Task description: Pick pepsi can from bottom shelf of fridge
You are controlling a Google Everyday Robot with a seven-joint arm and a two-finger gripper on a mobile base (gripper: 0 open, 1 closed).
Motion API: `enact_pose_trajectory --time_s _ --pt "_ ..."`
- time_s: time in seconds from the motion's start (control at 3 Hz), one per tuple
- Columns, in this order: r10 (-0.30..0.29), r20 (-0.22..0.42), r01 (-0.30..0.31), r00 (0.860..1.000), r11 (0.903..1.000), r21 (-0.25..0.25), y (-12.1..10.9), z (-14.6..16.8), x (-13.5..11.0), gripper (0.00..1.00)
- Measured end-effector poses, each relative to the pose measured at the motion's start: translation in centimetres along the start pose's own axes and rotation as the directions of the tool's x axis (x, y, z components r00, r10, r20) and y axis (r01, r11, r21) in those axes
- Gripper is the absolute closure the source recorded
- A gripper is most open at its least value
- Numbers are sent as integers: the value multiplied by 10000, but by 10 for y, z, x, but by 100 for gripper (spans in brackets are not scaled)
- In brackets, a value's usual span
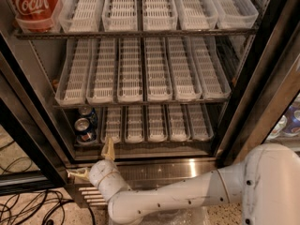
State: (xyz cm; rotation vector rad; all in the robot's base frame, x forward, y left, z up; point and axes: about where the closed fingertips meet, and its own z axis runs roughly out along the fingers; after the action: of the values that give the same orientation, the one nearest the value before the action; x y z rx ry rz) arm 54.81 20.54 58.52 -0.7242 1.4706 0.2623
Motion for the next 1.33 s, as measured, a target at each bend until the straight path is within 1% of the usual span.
enact_pose_trajectory --time_s 0.33,0.67,1.0,1.33 --pt "-430 192 407 9989 9934 1075 -3 7 -1 19" --pt "-612 312 544 9976 9812 1851 -8 11 -2 42" --pt "-356 612 203 9975 9718 2351 -19 14 -4 50" --pt "-355 615 201 9975 9717 2352 -19 14 -4 46"
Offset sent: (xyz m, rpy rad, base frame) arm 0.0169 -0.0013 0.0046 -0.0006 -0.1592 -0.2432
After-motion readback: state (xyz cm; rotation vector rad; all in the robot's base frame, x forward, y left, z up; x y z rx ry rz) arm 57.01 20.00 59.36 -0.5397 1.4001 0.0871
